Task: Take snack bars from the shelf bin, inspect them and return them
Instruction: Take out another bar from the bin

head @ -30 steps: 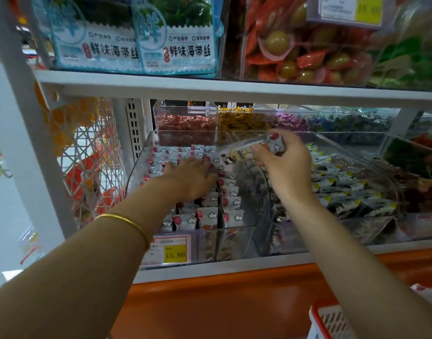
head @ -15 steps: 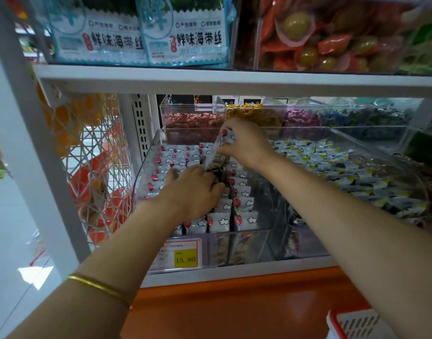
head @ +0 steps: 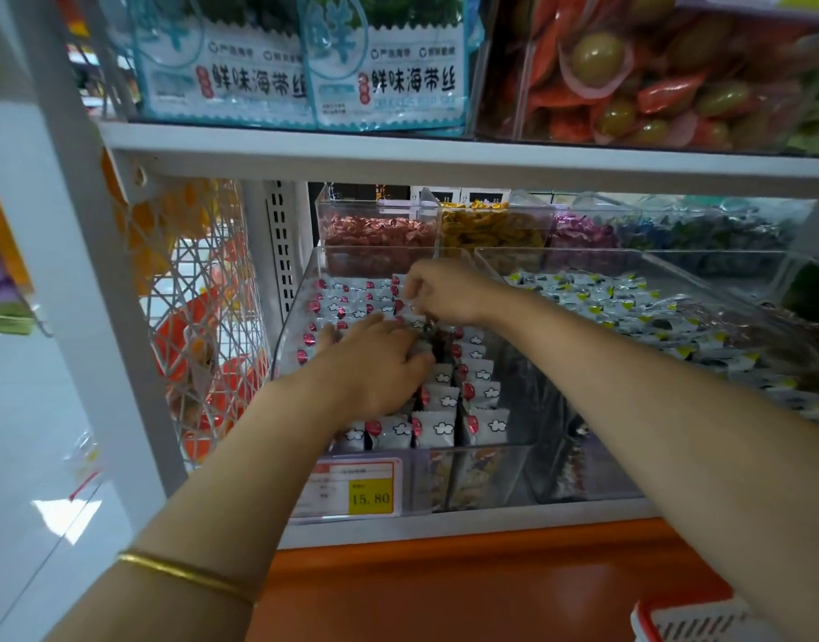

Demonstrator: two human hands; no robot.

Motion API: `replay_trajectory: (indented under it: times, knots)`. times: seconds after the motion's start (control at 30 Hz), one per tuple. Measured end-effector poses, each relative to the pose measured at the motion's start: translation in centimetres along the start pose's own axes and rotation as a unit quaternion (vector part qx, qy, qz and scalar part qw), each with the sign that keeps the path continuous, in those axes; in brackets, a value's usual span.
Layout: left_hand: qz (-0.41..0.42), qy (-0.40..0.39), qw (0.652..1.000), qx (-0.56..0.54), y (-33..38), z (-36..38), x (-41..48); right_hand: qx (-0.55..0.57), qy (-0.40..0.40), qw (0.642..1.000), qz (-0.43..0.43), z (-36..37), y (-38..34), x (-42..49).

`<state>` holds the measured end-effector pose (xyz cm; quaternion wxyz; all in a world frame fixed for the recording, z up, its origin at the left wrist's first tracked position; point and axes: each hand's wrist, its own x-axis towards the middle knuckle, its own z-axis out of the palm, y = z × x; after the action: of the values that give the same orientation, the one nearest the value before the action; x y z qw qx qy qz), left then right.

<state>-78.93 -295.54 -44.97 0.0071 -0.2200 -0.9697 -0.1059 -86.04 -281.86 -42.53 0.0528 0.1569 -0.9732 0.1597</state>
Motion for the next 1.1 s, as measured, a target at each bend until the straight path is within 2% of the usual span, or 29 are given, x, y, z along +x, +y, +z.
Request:
replay_trajectory:
  times: [0.07,0.13,0.27,0.33,0.43,0.53,0.63,0.73,0.8,0.9,1.03,1.1]
  knots:
    - [-0.002,0.001,1.000,-0.002,-0.3,0.0,0.0,0.032,0.054,0.998,0.020,-0.5,0.2,0.7]
    - [-0.003,-0.002,1.000,-0.003,-0.4,0.0,0.0,0.014,0.074,0.997,0.022,-0.6,0.2,1.2]
    - [-0.007,0.000,1.000,-0.001,-0.5,0.1,-0.2,-0.139,0.041,0.989,-0.004,0.3,-0.3,1.9]
    - [-0.006,0.012,1.000,-0.002,-0.5,0.1,-0.3,-0.176,0.049,0.983,-0.019,0.8,-0.5,2.0]
    - [-0.015,0.031,0.999,-0.013,-0.5,-0.2,-0.7,-0.057,0.094,0.994,-0.020,0.4,-0.4,1.7]
    - [-0.018,0.083,0.995,-0.060,-0.6,-0.7,-1.2,0.073,0.183,0.981,0.000,-1.1,-0.4,0.2]
    - [-0.032,0.159,0.978,-0.130,-0.3,-1.2,-1.9,0.168,0.293,0.941,0.011,-2.1,-0.5,-2.7]
    - [-0.062,0.222,0.956,-0.179,0.1,-1.5,-2.6,0.316,0.375,0.871,0.042,-2.2,-0.8,-6.8]
    - [-0.064,0.243,0.940,-0.231,0.4,-1.6,-3.2,0.400,0.372,0.835,0.065,-2.0,-1.0,-9.5]
    - [-0.065,0.234,0.911,-0.333,0.8,-1.3,-3.9,0.494,0.330,0.798,0.100,-1.8,-1.4,-12.2]
    - [-0.086,0.203,0.829,-0.515,1.5,-1.3,-4.9,0.590,0.284,0.748,0.105,-1.4,-2.0,-14.7]
    - [-0.098,0.187,0.794,-0.570,1.7,-1.3,-5.1,0.653,0.258,0.706,0.098,-1.3,-2.2,-15.5]
